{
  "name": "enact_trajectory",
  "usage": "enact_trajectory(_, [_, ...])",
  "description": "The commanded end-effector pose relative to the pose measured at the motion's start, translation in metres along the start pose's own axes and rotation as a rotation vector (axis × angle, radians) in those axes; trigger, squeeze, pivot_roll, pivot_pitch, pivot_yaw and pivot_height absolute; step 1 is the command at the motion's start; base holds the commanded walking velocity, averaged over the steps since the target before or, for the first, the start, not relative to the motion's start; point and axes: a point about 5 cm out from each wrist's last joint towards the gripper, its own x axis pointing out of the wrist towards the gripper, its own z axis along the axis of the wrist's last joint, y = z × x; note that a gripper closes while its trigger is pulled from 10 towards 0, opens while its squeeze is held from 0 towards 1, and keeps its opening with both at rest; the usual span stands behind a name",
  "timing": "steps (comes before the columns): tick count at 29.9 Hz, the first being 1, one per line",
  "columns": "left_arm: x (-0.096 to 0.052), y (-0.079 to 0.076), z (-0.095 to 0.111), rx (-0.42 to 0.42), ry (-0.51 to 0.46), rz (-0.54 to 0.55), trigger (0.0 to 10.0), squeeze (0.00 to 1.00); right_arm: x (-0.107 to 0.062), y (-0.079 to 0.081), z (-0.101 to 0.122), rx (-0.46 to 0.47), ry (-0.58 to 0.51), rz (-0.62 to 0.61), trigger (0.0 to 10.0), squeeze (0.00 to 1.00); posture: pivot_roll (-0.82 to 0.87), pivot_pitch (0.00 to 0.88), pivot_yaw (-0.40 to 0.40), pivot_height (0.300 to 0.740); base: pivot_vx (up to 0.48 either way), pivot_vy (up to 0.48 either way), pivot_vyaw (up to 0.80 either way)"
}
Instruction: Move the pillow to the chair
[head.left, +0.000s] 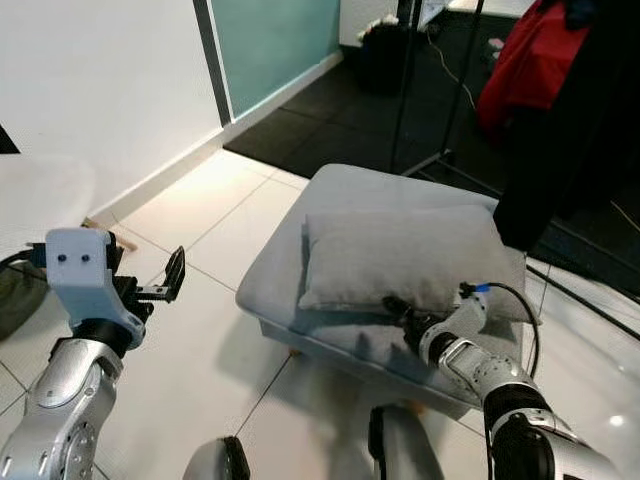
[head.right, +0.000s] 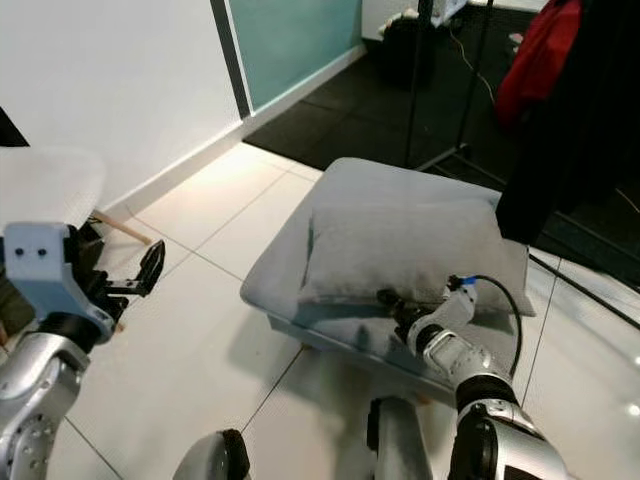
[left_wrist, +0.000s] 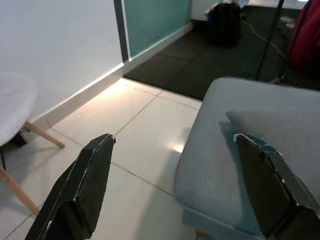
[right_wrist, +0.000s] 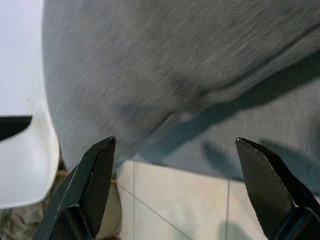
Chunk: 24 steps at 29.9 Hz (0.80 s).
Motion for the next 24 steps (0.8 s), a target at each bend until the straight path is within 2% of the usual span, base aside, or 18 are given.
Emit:
enact_trajectory(1, [-0.004, 0.004, 0.003, 0.011, 0.02, -0.008, 10.0, 0.0, 0.0, -0.002, -0.001, 0.067, -0.029, 0.011, 10.0, 0.0, -0.05, 0.303, 0.061, 0.54, 0.0, 0.0, 0.0])
enact_trajectory(4, [-0.009, 0.006, 0.011, 0.027, 0.027, -0.012, 10.0, 0.0, 0.0, 0.0, 0.007, 0.142, -0.106, 0.03, 10.0, 0.0, -0.03, 0.323, 0.057, 0.525, 0.0, 0.0, 0.0])
enact_trajectory(8, [-0.012, 0.006, 0.013, 0.031, 0.031, -0.009, 10.0, 0.0, 0.001, 0.003, 0.01, 0.168, -0.136, 0.06, 10.0, 0.0, -0.02, 0.333, 0.058, 0.515, 0.0, 0.0, 0.0])
enact_trajectory(11, [-0.02, 0.005, 0.018, 0.039, 0.048, -0.014, 10.0, 0.0, 0.001, 0.013, 0.021, 0.232, -0.203, 0.147, 10.0, 0.0, 0.01, 0.366, 0.066, 0.515, 0.0, 0.0, 0.0])
enact_trajectory(16, [-0.022, 0.004, 0.018, 0.042, 0.06, -0.018, 10.0, 0.0, 0.002, 0.02, 0.028, 0.245, -0.234, 0.18, 10.0, 0.0, 0.02, 0.378, 0.07, 0.515, 0.0, 0.0, 0.0])
enact_trajectory(18, [-0.022, 0.003, 0.021, 0.045, 0.068, -0.026, 10.0, 0.0, 0.003, 0.033, 0.04, 0.256, -0.291, 0.247, 10.0, 0.0, 0.03, 0.391, 0.074, 0.515, 0.0, 0.0, 0.0])
enact_trajectory(19, [-0.022, 0.003, 0.021, 0.045, 0.068, -0.026, 10.0, 0.0, 0.003, 0.033, 0.04, 0.256, -0.291, 0.247, 10.0, 0.0, 0.03, 0.391, 0.074, 0.515, 0.0, 0.0, 0.0])
enact_trajectory(20, [-0.022, 0.002, 0.022, 0.045, 0.071, -0.028, 10.0, 0.0, 0.003, 0.038, 0.044, 0.255, -0.312, 0.27, 2.2, 0.0, 0.03, 0.392, 0.075, 0.515, 0.0, 0.0, 0.0])
enact_trajectory(21, [-0.023, 0.001, 0.022, 0.044, 0.074, -0.031, 10.0, 0.0, 0.004, 0.042, 0.047, 0.249, -0.325, 0.285, 0.0, 0.0, 0.02, 0.396, 0.074, 0.515, 0.0, 0.0, 0.0])
enact_trajectory(24, [-0.024, -0.001, 0.021, 0.041, 0.081, -0.034, 10.0, 0.0, 0.004, 0.047, 0.049, 0.24, -0.335, 0.296, 0.0, 0.0, 0.02, 0.395, 0.074, 0.515, 0.0, 0.0, 0.0])
